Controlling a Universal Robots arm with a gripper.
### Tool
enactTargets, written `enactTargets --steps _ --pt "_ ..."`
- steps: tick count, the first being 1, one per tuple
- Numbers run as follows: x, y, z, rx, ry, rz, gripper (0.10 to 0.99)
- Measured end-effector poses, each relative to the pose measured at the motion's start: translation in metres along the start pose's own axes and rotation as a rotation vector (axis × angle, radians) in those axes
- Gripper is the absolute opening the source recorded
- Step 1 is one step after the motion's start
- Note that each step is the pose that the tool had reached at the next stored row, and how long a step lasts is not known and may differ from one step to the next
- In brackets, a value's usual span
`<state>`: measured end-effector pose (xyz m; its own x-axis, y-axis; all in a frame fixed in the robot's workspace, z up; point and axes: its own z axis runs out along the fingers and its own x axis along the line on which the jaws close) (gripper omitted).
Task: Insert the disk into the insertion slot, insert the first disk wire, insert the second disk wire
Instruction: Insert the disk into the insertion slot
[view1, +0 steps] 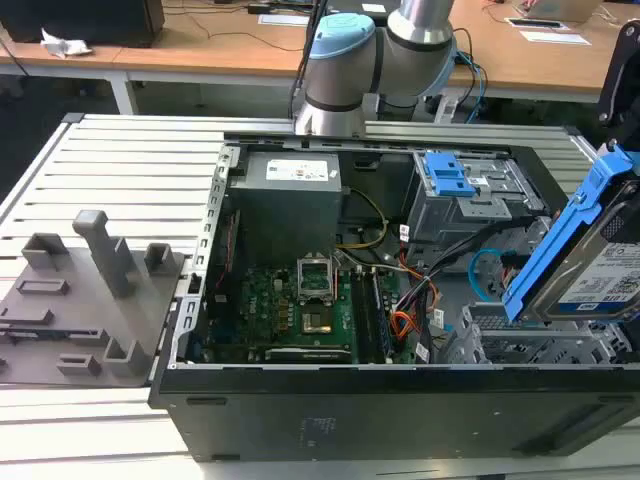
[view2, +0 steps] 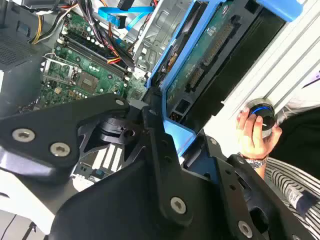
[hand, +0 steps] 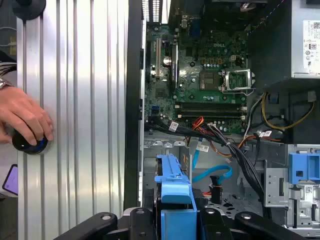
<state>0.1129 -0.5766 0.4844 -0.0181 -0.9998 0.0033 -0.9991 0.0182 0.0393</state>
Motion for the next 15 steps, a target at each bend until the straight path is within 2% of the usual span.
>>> enactTargets --steps 9,11,13,15 --pt "0.0000 -0.0002 0.0148 0.000 -0.0001 0.000 0.369" --pt "0.0000 0.0008 0.0207 0.000 0.0000 0.000 0.369" --pt "-0.0003 0.0006 0.0297 0.000 -0.0007 0.000 0.369" --pt "-0.0033 0.0006 0.0315 0.000 -0.0040 0.000 0.369"
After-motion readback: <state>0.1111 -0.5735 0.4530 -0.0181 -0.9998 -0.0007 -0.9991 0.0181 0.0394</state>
